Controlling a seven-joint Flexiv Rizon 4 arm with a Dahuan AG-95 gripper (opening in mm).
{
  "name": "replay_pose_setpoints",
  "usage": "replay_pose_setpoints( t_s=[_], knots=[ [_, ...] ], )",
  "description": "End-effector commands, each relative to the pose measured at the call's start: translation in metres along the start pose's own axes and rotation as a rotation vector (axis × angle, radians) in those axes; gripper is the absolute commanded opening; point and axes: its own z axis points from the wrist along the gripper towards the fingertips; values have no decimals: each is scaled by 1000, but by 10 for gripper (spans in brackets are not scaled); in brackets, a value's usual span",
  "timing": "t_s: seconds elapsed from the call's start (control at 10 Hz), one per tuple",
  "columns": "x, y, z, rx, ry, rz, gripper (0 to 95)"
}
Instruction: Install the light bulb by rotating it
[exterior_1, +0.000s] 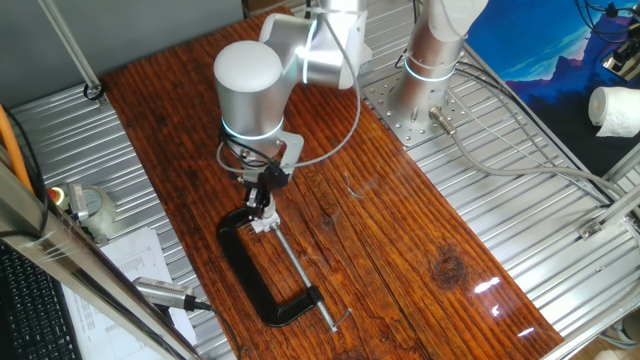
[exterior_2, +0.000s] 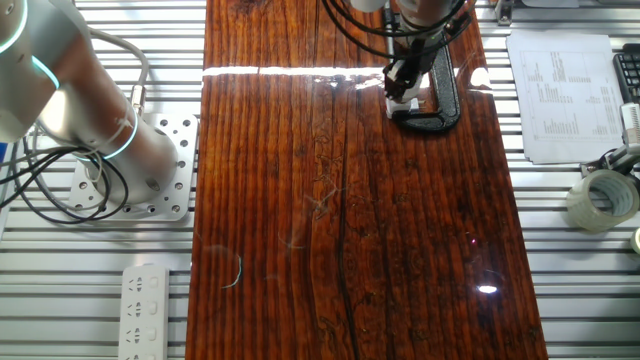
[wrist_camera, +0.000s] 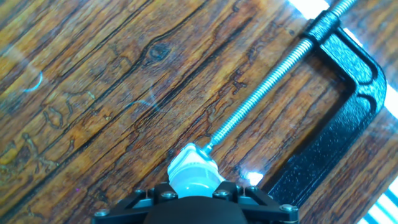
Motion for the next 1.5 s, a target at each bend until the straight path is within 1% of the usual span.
replay_pose_setpoints(
  t_s=[0.1,0.4,0.5,0.9,1.2,1.4,1.5],
  knots=[
    [1,-1,5,-1,1,71,0],
    [1,-1,5,-7,0,145,0],
    [1,-1,5,-9,1,187,0],
    [1,-1,3,-30,17,409,0],
    [0,-2,1,-50,16,577,0],
    [-1,-2,-1,-57,16,684,0],
    [-1,-2,-1,-63,13,717,0]
  ],
)
